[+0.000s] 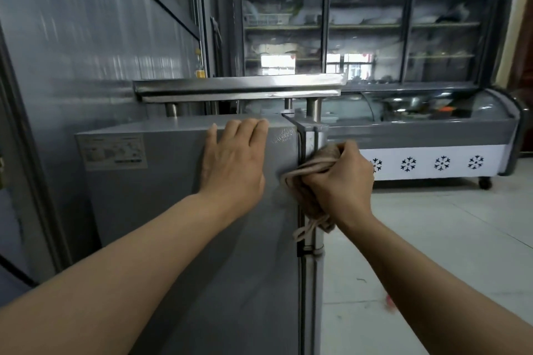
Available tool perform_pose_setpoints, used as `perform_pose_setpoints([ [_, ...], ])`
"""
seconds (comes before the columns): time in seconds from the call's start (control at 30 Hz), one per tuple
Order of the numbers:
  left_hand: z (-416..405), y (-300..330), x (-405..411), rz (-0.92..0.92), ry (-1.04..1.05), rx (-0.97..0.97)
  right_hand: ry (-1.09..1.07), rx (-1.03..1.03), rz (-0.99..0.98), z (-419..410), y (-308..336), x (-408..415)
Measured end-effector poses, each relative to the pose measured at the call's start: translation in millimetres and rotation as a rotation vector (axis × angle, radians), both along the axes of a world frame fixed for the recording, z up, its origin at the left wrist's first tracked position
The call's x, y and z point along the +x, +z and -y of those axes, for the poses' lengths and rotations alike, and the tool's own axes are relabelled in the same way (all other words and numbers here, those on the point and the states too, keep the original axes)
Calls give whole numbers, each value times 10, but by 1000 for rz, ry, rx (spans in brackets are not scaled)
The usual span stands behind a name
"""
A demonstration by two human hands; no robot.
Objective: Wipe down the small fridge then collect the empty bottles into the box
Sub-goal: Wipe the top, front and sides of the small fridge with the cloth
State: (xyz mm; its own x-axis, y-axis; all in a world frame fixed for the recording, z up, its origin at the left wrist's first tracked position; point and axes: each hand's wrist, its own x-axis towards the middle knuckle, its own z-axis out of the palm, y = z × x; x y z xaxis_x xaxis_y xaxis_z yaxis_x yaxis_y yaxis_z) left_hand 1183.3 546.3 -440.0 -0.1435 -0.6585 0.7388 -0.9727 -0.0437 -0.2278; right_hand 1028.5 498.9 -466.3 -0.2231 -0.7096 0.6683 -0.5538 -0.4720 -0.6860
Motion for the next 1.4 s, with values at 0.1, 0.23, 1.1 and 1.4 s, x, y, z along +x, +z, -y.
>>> perform_pose_setpoints([
  [0.1,12,39,-20,-12,-40,-34,-9,-38,18,18,277,22],
  [0.23,33,63,46,-4,-87,-50,10,-102,-116,9,379,-10],
  [1.1,5,904,-58,-188,-147,390,433,395,-628,-237,1088,-399],
  [1.4,-173,1564,-142,-144,-19,1122,417,745,-443,-434,2051,-762],
])
